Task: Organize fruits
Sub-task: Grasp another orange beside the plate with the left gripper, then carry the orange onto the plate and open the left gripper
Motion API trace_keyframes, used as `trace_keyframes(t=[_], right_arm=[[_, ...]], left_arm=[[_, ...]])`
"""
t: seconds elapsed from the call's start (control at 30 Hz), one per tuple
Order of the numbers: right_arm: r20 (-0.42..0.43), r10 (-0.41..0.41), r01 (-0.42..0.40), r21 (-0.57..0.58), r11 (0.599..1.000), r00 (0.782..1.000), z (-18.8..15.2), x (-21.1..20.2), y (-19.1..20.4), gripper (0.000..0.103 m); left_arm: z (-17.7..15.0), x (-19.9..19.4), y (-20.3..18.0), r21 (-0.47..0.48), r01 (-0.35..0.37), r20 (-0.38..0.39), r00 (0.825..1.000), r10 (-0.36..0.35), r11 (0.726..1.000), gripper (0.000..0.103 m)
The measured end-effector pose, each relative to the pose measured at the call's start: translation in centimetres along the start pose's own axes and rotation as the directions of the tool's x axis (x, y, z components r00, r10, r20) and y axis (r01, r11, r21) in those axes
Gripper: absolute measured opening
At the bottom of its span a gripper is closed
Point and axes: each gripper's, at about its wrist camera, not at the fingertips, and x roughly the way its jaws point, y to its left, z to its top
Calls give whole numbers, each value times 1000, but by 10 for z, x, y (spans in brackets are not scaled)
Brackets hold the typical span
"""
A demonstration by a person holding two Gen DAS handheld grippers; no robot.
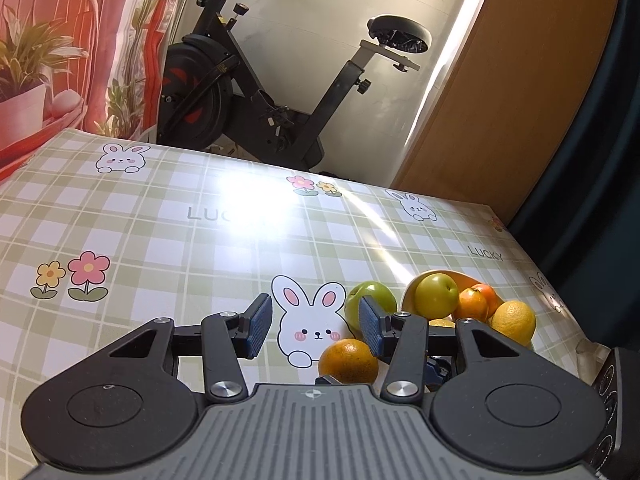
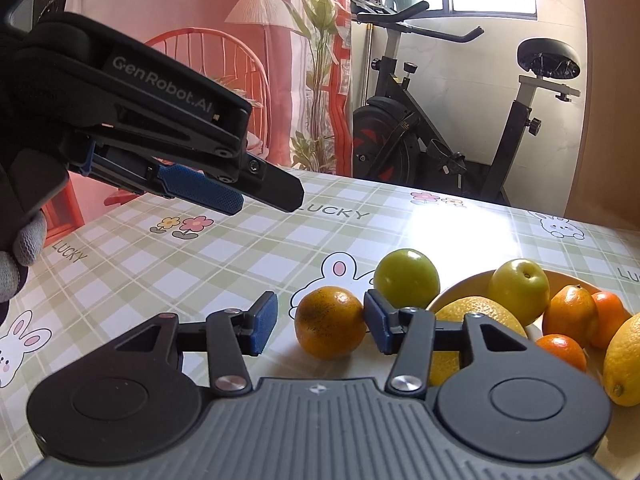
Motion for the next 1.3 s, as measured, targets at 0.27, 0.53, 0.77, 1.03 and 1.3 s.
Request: trace_keyframes(t=[0.27, 0.53, 0.77, 1.03, 1.3], right_arm=[[-31, 14, -16, -49, 999, 999, -2, 5, 9, 52], [-84, 63, -65, -22, 998, 994, -3, 12, 5, 46], [-120, 122, -122, 9, 992, 985, -4, 16, -2, 46], [-124, 143, -141, 24, 990, 982, -3, 15, -4, 46], [-125, 176, -173, 27, 984, 976, -4, 14, -5, 46]], left_arm=[[-11, 6, 4, -19, 14, -35, 999, -15, 1000, 50], [-25, 10, 14, -88, 40, -77, 996, -47, 995, 50], [-34, 13, 15, -116, 56, -98, 993, -68, 992, 50], [-40, 17, 14, -120, 57, -117, 991, -71, 991, 50], [-44, 17, 15, -122, 61, -107, 991, -75, 991, 44]])
